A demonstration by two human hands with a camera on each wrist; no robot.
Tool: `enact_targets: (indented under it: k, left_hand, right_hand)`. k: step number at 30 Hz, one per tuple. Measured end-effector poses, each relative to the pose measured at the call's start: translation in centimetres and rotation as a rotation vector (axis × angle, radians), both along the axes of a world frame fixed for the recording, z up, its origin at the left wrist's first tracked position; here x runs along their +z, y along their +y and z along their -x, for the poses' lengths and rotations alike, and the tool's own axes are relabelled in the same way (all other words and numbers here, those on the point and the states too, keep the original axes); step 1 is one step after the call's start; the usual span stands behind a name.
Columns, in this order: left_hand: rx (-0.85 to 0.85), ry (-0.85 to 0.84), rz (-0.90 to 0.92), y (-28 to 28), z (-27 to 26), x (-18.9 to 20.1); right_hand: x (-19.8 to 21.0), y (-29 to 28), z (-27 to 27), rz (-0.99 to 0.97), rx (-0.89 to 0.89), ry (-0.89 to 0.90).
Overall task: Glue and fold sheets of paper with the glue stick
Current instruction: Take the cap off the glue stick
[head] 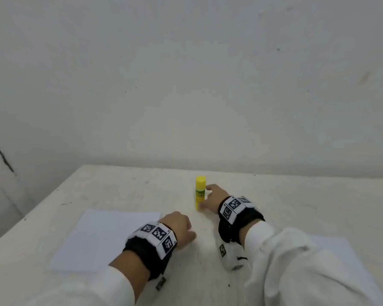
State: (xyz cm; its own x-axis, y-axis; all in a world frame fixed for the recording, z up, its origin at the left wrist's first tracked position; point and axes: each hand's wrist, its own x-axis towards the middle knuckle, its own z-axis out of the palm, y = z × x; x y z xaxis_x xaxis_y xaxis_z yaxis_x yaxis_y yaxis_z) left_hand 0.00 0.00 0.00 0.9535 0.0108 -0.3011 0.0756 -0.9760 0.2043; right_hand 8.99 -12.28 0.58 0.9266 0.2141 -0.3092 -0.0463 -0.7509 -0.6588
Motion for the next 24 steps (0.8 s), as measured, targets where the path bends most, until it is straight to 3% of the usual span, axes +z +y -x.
enact_targets:
  k: [5, 9, 15, 20, 24]
  left_hand:
    - [-0.005, 0.032, -0.019, 0.2, -0.5, -0.5]
    - [-0.007, 0.023, 0.005, 0.6, -0.7, -0.3]
    - [0.047, -0.203, 0.421, 0.1, -0.6, 2.1]
    - [0.096, -0.259, 0.767, -0.6, -0.4, 2.9]
    - [0.118, -0.322, 0.817, -0.6, -0.5, 3.0]
  right_hand:
    - [0.6, 0.7, -0.5, 0.178, 0.115, -0.078]
    - [1.2, 0.1, 0.7, 0.192, 0.159, -0.066]
    - [1.8, -1.7, 3.7, -0.002, 0.158, -0.05]
    - [3.9, -2.7, 5.7, -0.062, 0.18, -0.088]
    - [5.9, -3.8, 5.5, -0.107, 0.156, -0.055]
